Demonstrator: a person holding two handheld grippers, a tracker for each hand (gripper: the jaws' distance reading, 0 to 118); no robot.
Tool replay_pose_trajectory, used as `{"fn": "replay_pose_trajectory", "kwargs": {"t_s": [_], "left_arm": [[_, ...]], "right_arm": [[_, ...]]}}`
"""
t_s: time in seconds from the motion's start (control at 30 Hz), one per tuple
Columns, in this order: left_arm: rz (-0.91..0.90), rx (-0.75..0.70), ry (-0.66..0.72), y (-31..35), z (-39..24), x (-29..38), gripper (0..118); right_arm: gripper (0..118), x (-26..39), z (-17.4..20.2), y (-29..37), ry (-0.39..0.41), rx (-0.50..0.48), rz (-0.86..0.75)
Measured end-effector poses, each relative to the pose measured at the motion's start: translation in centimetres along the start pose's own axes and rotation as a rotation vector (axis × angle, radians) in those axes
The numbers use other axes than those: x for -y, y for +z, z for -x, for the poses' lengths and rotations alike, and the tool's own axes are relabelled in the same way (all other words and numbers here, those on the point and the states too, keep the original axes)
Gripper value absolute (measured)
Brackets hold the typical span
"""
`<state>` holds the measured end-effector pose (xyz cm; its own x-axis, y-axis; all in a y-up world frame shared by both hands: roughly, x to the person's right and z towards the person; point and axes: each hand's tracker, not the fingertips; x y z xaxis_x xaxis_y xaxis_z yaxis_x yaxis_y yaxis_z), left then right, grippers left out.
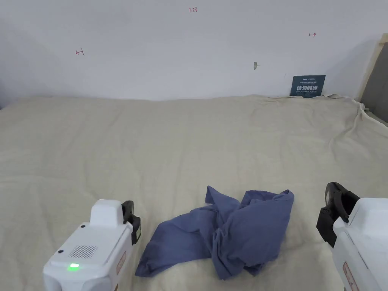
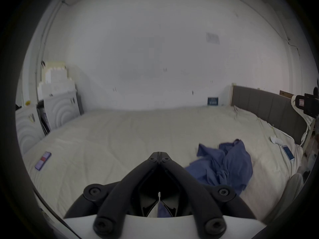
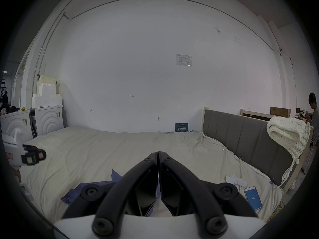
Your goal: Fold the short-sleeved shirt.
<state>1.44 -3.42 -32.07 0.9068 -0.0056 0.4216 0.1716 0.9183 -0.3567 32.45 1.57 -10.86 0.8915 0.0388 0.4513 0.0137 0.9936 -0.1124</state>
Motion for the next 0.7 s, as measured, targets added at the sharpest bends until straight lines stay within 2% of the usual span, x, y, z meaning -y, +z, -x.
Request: {"fn": "replay_pose_trajectory", "kwargs": {"t_s": [0.13, 0.33, 0.37, 0.4, 0.43, 0.5, 0.53, 0.57, 0.7], "left_arm": [[0.248, 0.058, 0.042, -4.3, -0.4, 0.1, 0], [0.501, 0.087, 0.094, -9.6, -0.9, 2.7, 2], [0.543, 0.086, 0.085, -10.1, -1.1, 3.2, 7], [0.560, 0.072, 0.069, -10.3, -1.3, 3.7, 20], [0.575, 0.062, 0.051, -10.7, -1.4, 4.2, 37], [0.626, 0.054, 0.030, -11.5, -1.5, 5.1, 81], [0.654, 0.058, 0.025, -11.7, -1.6, 5.7, 92], [0.658, 0.050, 0.029, -12.0, -1.5, 6.0, 97], [0.699, 0.004, 0.024, -12.9, -1.2, 7.4, 97]], "right_arm": [[1, 0.0, 0.2, -0.2, 0.000, -0.003, 0.009], [1, 0.6, 0.3, -1.0, 0.003, -0.009, 0.028], [1, 0.7, 0.2, -1.2, 0.002, -0.010, 0.032], [1, 0.8, 0.2, -1.3, 0.001, -0.011, 0.037], [1, 0.9, 0.2, -1.4, 0.000, -0.011, 0.042], [1, 1.2, 0.2, -1.6, -0.001, -0.012, 0.048], [1, 1.3, 0.1, -1.7, -0.002, -0.013, 0.053], [1, 1.4, 0.1, -1.8, -0.003, -0.013, 0.056], [1, 1.7, 0.1, -2.1, -0.005, -0.017, 0.070]]}}
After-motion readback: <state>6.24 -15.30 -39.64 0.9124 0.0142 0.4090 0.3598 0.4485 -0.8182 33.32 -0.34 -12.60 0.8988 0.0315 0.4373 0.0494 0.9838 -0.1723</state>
